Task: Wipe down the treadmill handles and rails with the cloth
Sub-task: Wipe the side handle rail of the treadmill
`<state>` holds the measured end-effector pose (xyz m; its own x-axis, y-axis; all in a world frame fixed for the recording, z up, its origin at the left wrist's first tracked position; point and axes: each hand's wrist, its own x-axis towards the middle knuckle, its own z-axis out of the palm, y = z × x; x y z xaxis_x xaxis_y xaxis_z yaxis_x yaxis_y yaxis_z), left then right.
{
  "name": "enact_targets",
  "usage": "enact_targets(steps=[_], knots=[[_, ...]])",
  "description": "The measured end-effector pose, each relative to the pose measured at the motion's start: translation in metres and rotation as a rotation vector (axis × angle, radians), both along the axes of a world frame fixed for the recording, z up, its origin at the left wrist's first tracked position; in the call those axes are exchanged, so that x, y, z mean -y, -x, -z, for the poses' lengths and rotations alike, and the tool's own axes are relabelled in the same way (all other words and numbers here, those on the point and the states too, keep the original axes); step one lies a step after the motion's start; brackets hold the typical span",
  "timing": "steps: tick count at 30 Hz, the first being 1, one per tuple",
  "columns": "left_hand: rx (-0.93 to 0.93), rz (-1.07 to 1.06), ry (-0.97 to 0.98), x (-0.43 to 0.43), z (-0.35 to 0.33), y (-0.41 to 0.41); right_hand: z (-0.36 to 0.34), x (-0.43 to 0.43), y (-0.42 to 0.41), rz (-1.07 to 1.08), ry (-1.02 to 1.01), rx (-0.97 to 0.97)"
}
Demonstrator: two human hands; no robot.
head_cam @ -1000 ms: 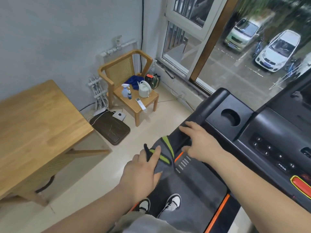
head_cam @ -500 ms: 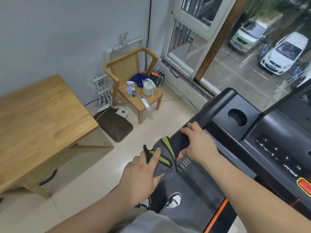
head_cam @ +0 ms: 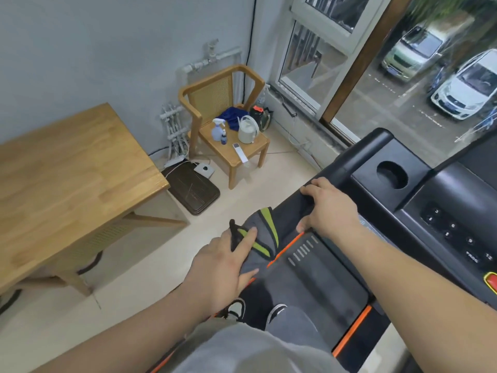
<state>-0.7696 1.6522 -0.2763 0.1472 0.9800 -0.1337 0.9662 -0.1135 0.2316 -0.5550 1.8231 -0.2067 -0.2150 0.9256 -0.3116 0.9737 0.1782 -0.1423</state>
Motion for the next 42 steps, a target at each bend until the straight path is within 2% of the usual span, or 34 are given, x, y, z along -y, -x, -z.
enact_targets(steps=[3,6,8,9,12,14,17,20,23,25,28,31,34,36,39,42], knots=[[-0.008,-0.068,0.079,-0.034,-0.005,-0.019,0.002,0.001,-0.002,0.004,-0.003,-0.041],[0.300,-0.283,0.367,-0.090,0.002,-0.034,0.005,0.001,-0.006,-0.037,-0.027,-0.046],[0.397,-0.350,0.375,-0.097,0.005,-0.038,0.006,0.002,-0.010,-0.047,-0.010,-0.057],[0.348,-0.347,0.299,-0.086,0.004,-0.038,0.006,0.004,-0.012,-0.060,-0.009,-0.067],[0.015,-0.199,0.003,-0.020,-0.001,-0.030,0.004,0.005,-0.020,-0.128,0.052,-0.062],[-0.018,-0.139,-0.030,0.022,-0.001,-0.013,0.002,0.009,-0.026,-0.136,0.111,-0.087],[-0.015,-0.163,-0.119,0.053,0.003,0.012,0.006,0.023,-0.024,-0.125,0.035,-0.256],[-0.098,-0.249,-0.042,0.046,0.003,-0.001,0.015,0.050,-0.016,-0.160,0.039,-0.405],[-0.135,-0.392,0.052,0.008,-0.007,-0.027,0.025,0.074,-0.012,-0.189,0.044,-0.476],[-0.063,-0.469,0.131,-0.023,-0.005,-0.036,0.026,0.090,-0.014,-0.142,0.053,-0.492],[0.154,-0.537,0.260,-0.066,-0.001,-0.043,0.023,0.105,-0.018,-0.088,0.054,-0.490],[0.230,-0.488,0.263,-0.071,-0.003,-0.043,0.018,0.109,-0.013,-0.059,0.021,-0.471],[0.108,-0.270,0.081,-0.015,-0.005,-0.021,0.016,0.117,0.001,-0.040,0.002,-0.457],[0.073,-0.179,0.031,0.037,-0.006,0.008,0.016,0.126,0.014,-0.048,-0.014,-0.446],[0.091,-0.149,-0.001,0.101,-0.002,0.057,0.019,0.139,0.036,-0.144,-0.032,-0.387],[0.058,-0.128,0.022,0.113,0.001,0.073,0.018,0.155,0.059,-0.254,-0.043,-0.374]])
